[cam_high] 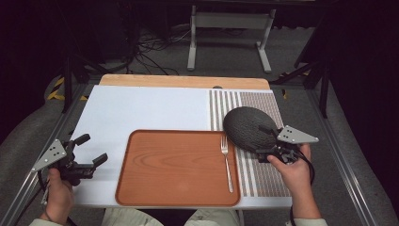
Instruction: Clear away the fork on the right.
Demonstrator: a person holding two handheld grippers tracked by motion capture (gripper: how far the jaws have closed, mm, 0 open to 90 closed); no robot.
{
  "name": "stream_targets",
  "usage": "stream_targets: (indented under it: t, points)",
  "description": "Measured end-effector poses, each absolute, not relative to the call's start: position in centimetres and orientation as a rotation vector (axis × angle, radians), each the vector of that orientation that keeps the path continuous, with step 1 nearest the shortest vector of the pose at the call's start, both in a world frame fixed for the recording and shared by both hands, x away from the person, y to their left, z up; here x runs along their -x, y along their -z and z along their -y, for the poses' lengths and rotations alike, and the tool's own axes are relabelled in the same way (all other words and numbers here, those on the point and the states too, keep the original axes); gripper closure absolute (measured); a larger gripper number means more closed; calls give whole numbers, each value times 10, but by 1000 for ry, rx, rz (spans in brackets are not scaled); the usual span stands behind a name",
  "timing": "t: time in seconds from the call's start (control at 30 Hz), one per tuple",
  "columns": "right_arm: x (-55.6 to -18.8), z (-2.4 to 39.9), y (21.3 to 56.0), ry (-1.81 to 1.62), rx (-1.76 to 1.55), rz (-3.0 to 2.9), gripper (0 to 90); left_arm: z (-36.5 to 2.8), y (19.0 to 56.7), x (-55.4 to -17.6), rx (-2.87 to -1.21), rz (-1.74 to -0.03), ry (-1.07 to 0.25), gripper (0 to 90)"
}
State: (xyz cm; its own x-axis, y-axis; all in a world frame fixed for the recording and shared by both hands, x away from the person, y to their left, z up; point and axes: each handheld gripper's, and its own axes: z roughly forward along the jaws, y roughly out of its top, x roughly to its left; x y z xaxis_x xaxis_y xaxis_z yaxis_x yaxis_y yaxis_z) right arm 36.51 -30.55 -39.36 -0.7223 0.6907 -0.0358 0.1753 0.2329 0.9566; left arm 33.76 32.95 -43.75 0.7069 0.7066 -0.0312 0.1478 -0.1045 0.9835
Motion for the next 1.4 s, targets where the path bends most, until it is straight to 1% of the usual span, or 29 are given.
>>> stream_targets:
  t: [0.6,1.1,1.4]
  points:
    - [-354,338,429,-1540,-908,-1981,139,-329,438,-338,-1633,-702,-545,1]
    - [-344,348,446,-1512,-977,-1984,139,-329,437,-338,-1633,-697,-542,1]
    - [-344,349,448,-1498,-991,-1988,139,-329,437,-338,-1635,-697,-542,1]
